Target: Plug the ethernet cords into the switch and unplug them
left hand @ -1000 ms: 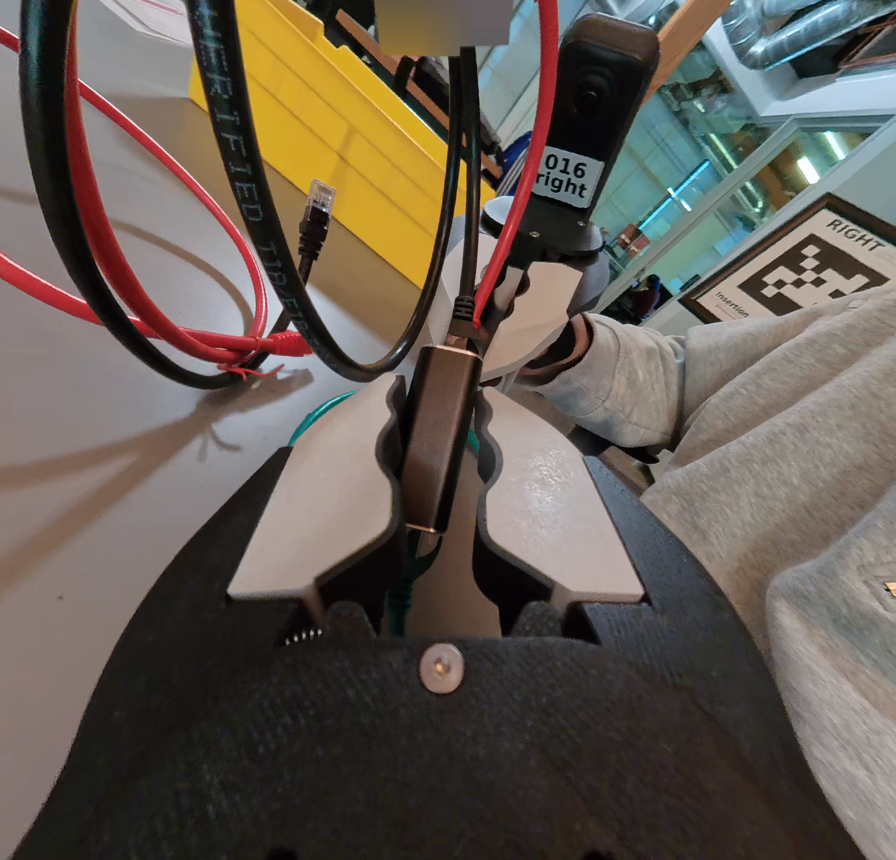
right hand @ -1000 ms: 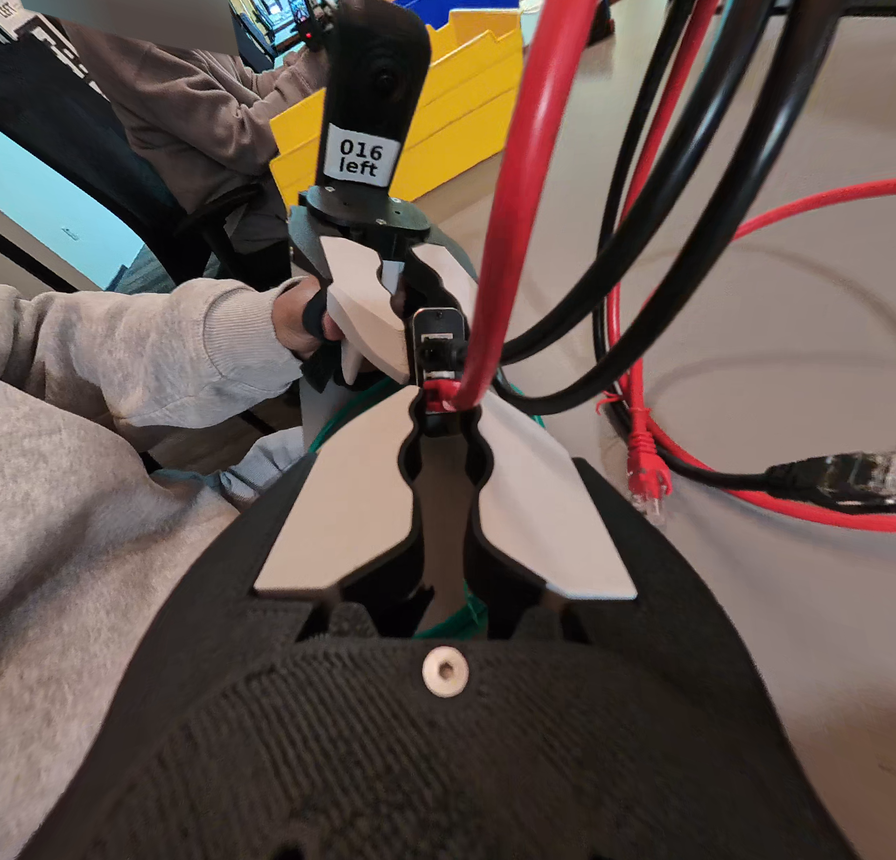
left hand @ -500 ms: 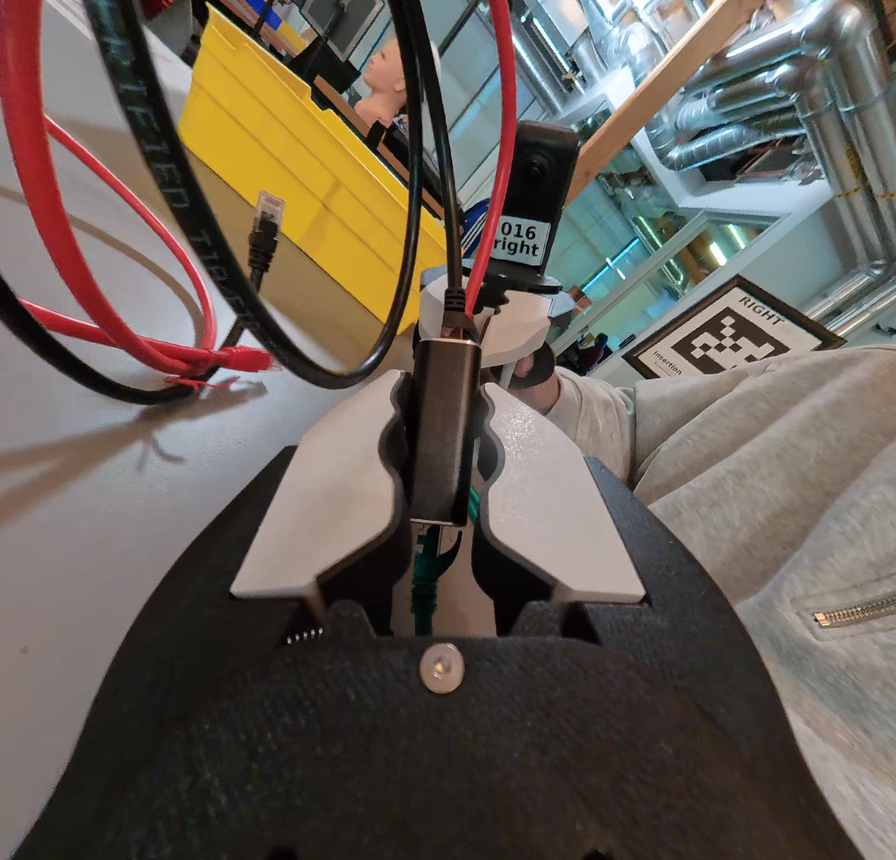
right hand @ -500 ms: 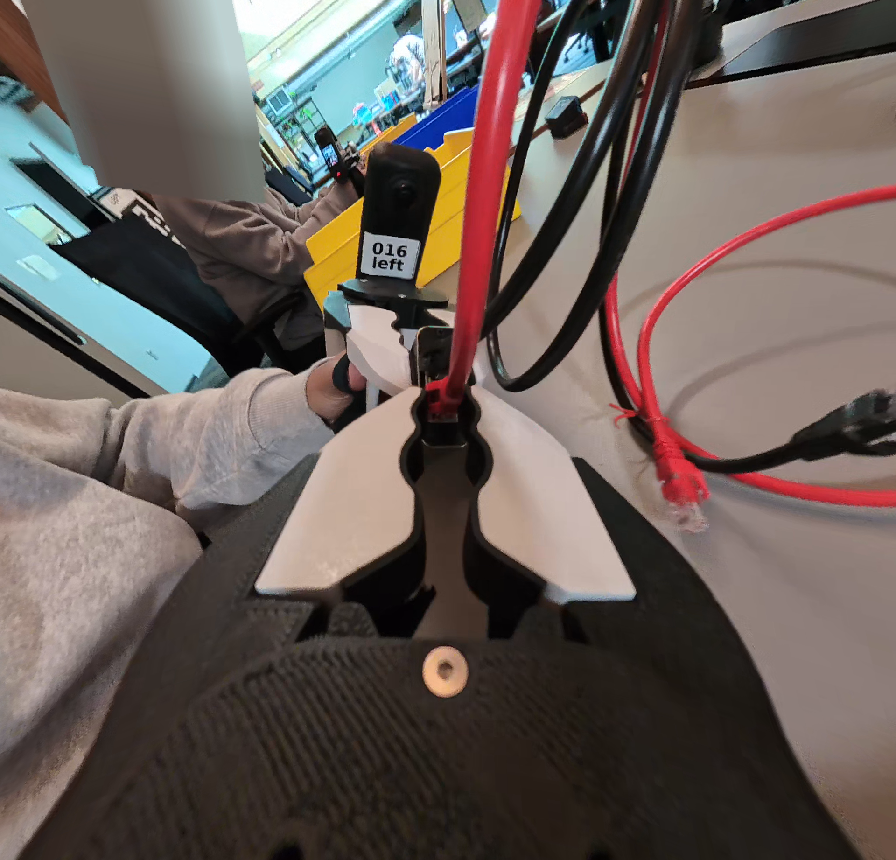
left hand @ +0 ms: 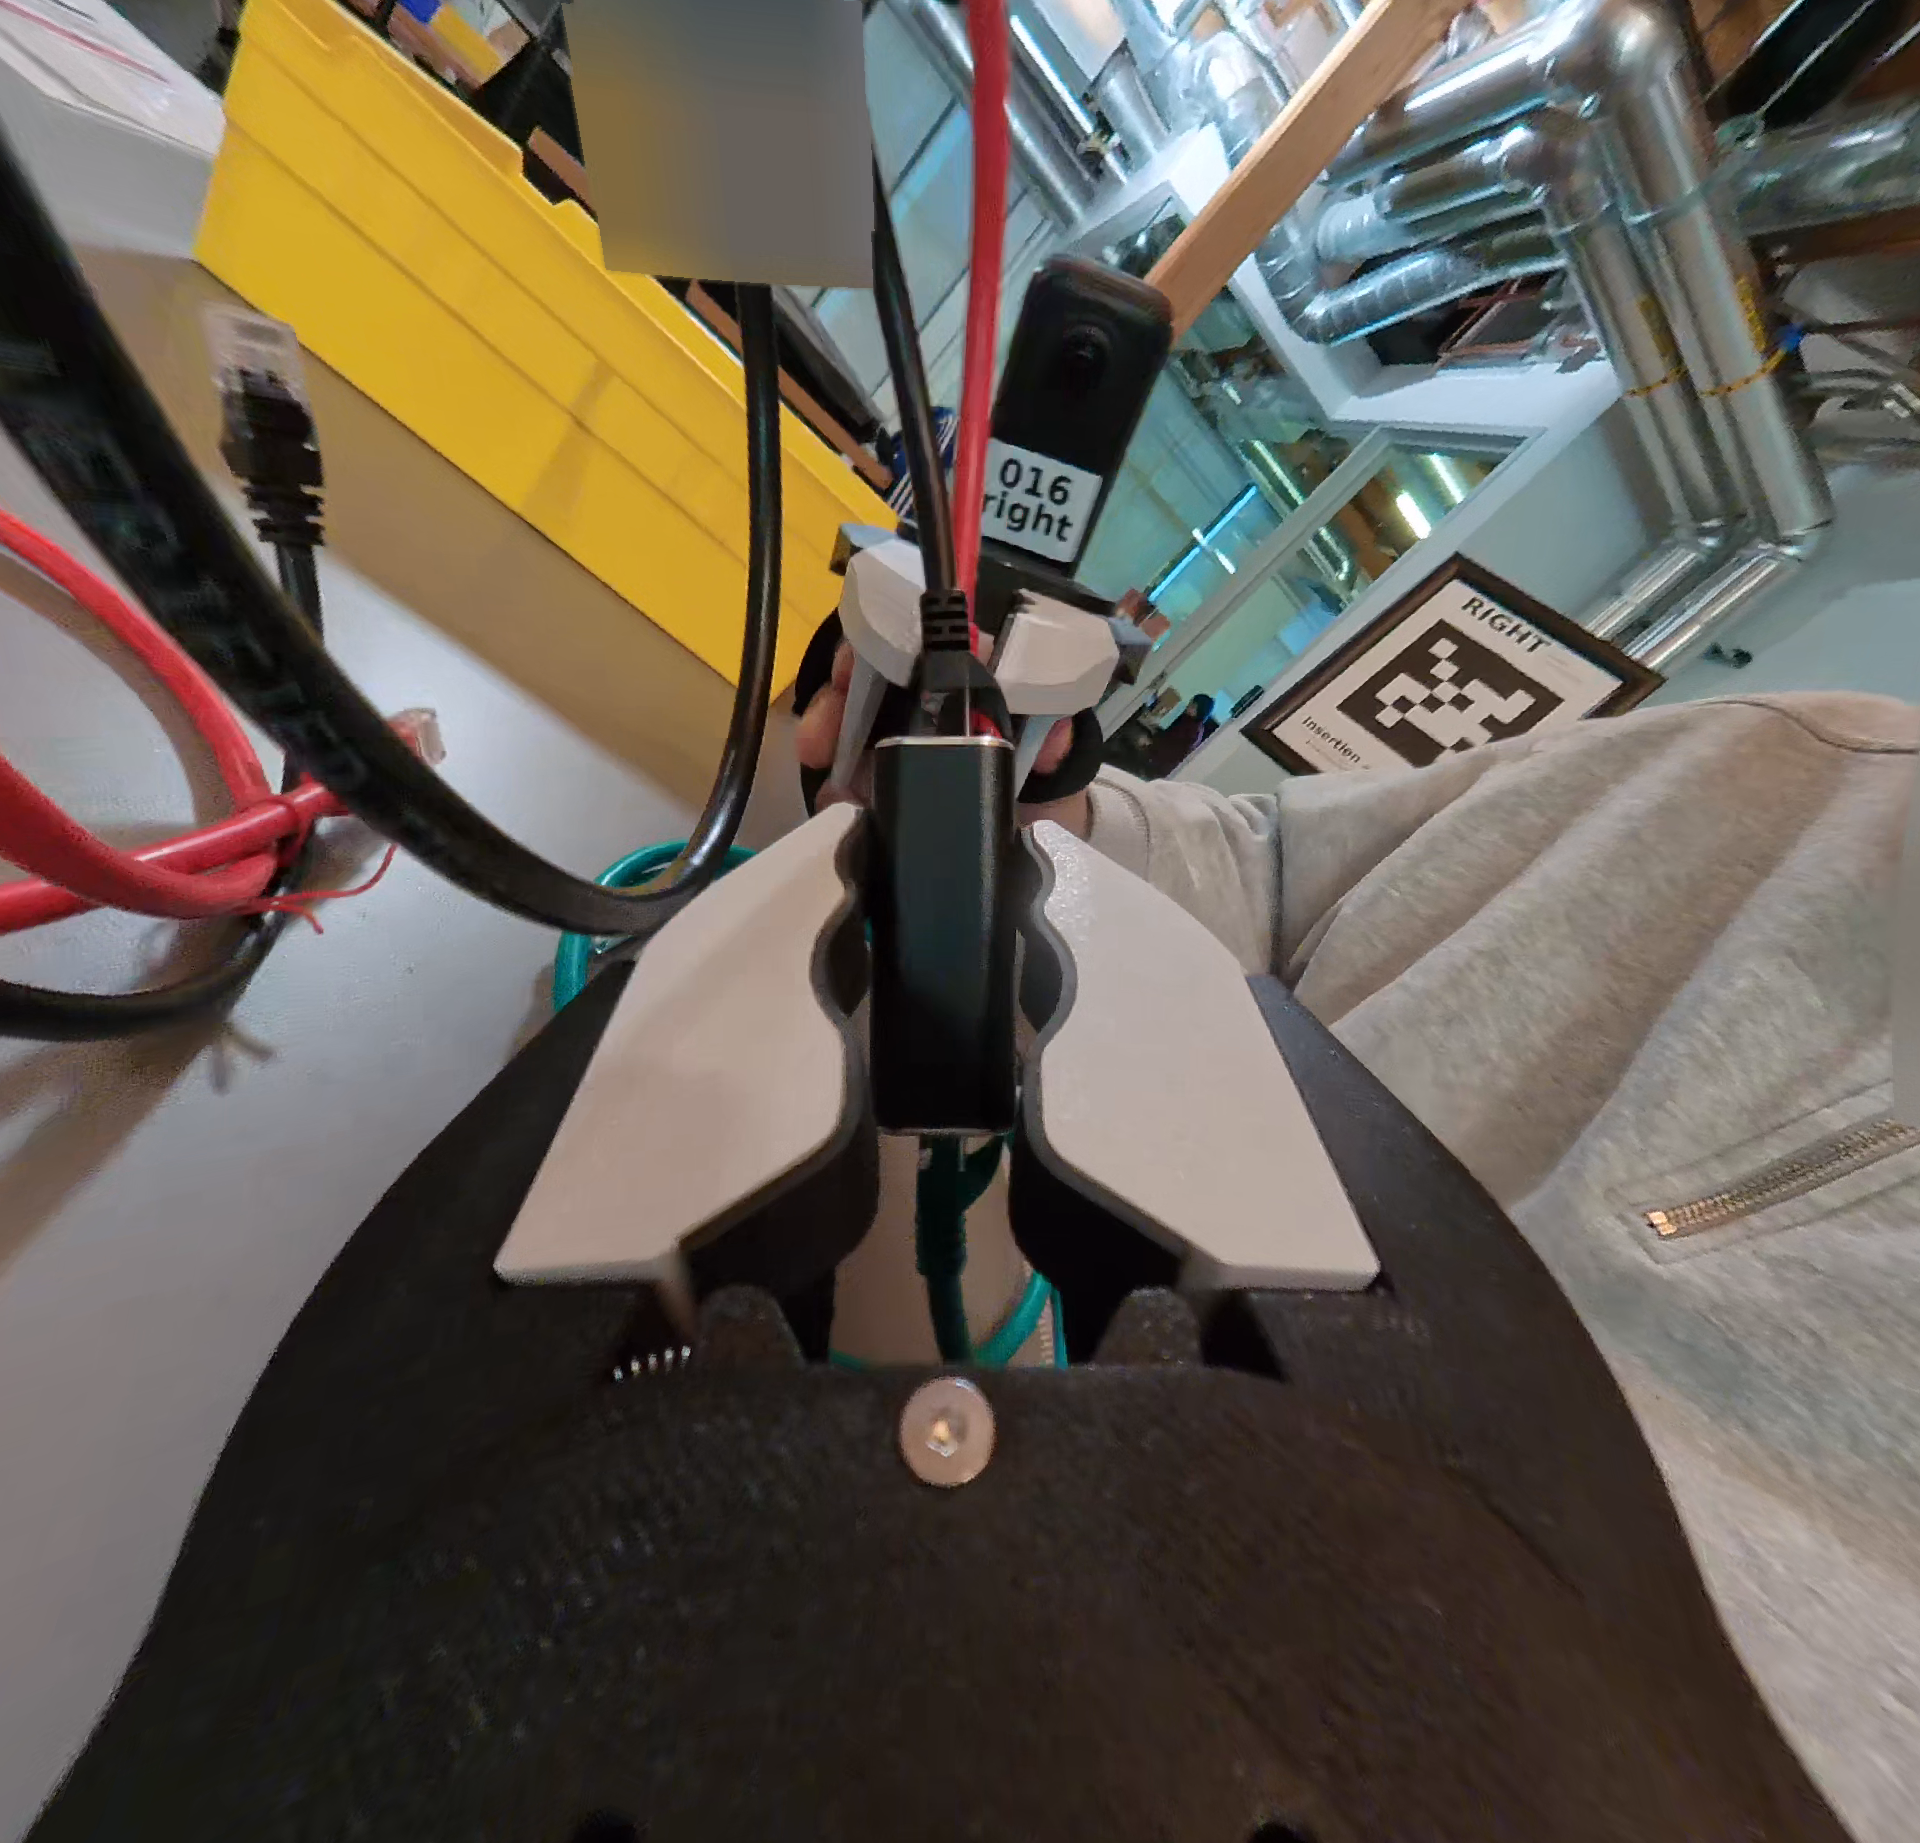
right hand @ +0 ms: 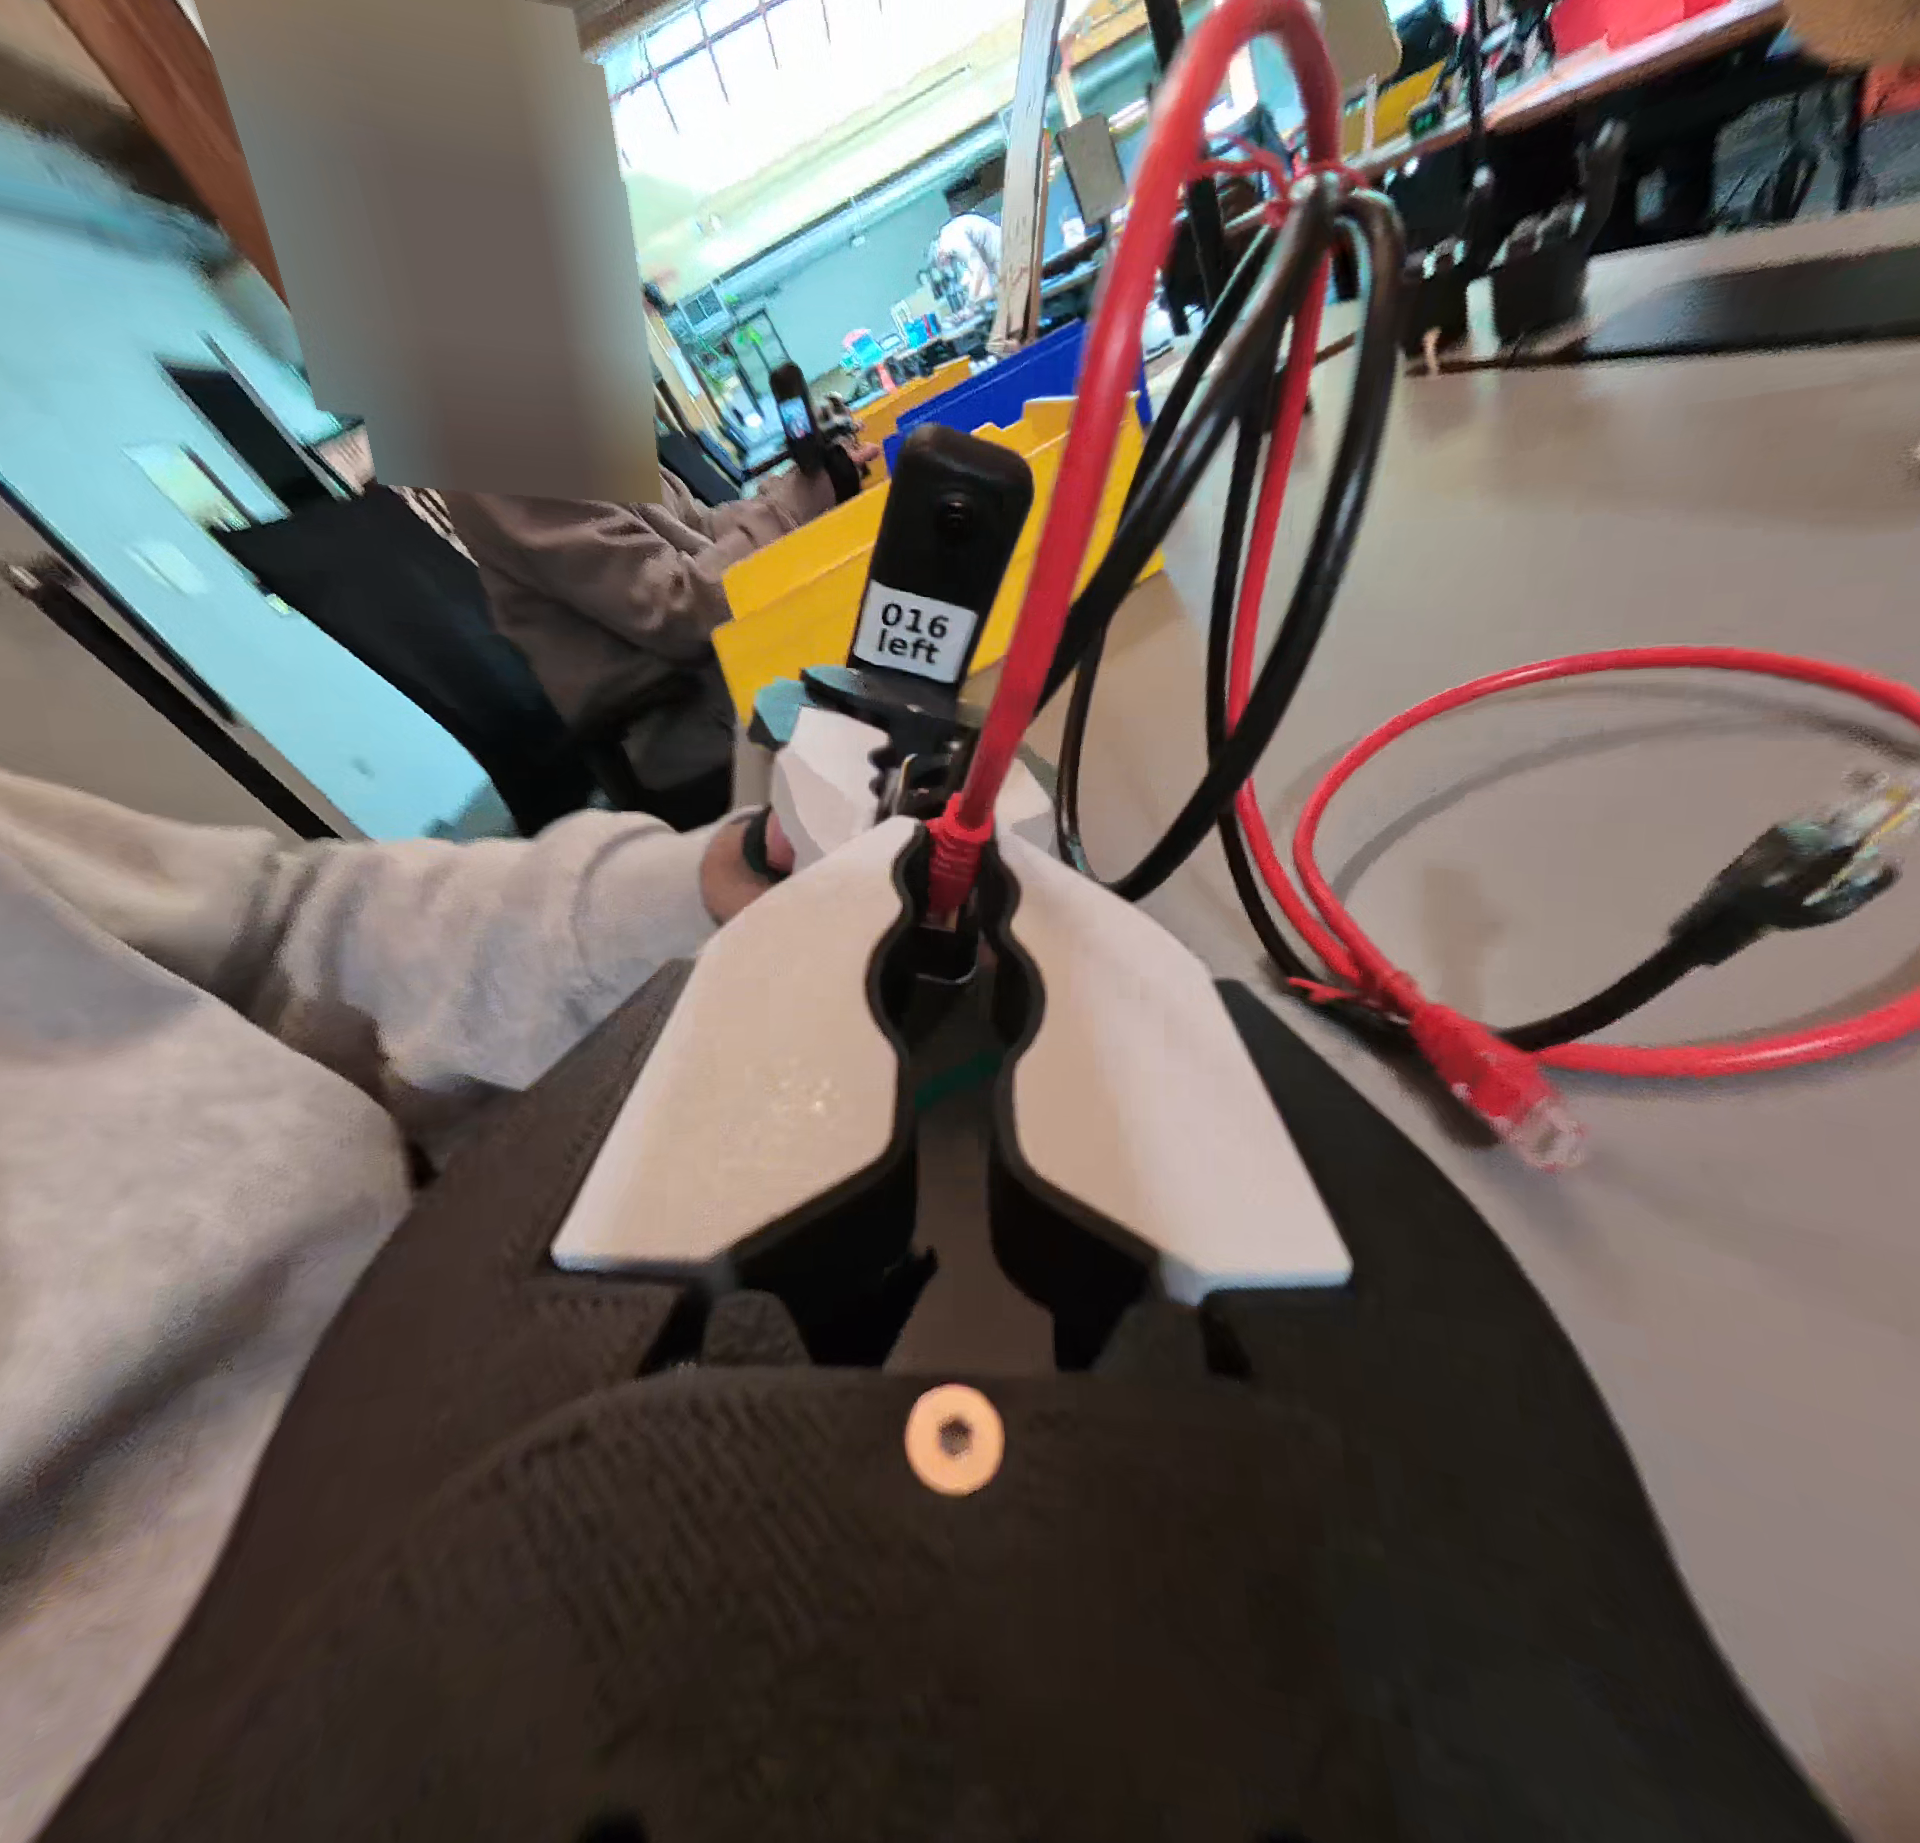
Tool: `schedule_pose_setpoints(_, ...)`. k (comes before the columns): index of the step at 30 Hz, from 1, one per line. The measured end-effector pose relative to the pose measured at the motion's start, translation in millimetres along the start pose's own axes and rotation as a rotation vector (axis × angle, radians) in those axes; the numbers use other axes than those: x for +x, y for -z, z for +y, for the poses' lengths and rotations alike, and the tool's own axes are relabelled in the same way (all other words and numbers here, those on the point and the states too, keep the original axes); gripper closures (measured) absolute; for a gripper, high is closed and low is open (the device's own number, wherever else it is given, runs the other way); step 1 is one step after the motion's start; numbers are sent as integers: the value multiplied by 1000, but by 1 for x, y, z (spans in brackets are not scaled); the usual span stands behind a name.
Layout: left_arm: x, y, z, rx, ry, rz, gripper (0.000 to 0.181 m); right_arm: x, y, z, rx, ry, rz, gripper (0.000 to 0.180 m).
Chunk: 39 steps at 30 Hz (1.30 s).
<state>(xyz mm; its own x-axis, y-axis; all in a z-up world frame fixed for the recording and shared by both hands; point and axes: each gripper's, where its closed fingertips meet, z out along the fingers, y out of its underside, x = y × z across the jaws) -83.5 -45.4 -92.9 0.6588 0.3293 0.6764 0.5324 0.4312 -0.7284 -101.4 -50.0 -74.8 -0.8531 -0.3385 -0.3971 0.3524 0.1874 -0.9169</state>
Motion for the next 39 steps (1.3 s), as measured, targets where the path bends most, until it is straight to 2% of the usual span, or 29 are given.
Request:
schedule_pose_setpoints(3,-3,-5,-2,-2,-11,-13,155,7,11,-2,47,80,86,166)
schedule_pose_setpoints(5,-5,-6,-7,32,8,5,156,7,21,-14,154,83,117,142)
schedule_pose_setpoints(9,-13,-7,-21,113,52,35,156,5,37,-19,214,40,158,130)
schedule_pose_setpoints(11,-15,-6,-25,136,68,43,157,7,42,-19,195,102,212,140)
schedule_pose_setpoints(15,-14,-2,-27,165,59,49,157,10,34,-8,83,280,277,180)
schedule_pose_setpoints(18,-11,0,-28,180,40,46,158,7,22,-5,93,226,234,177)
schedule_pose_setpoints(20,-9,1,-27,190,35,49,158,8,18,-7,145,111,203,164)
schedule_pose_setpoints(23,-6,0,-25,192,23,49,158,11,13,-7,167,-2,159,154)
schedule_pose_setpoints(27,-2,-2,-22,181,8,50,158,9,8,-4,166,-95,97,157)
schedule_pose_setpoints(32,2,-9,-15,148,5,48,158,3,4,-2,176,-185,25,150)
schedule_pose_setpoints(35,3,-10,-14,147,4,41,158,0,1,-1,149,-177,1,162)
schedule_pose_setpoints(37,2,-10,-14,146,27,57,156,1,0,0,133,-179,2,163)
schedule_pose_setpoints(39,4,-12,-12,136,52,89,148,1,1,-1,129,-192,-4,164)
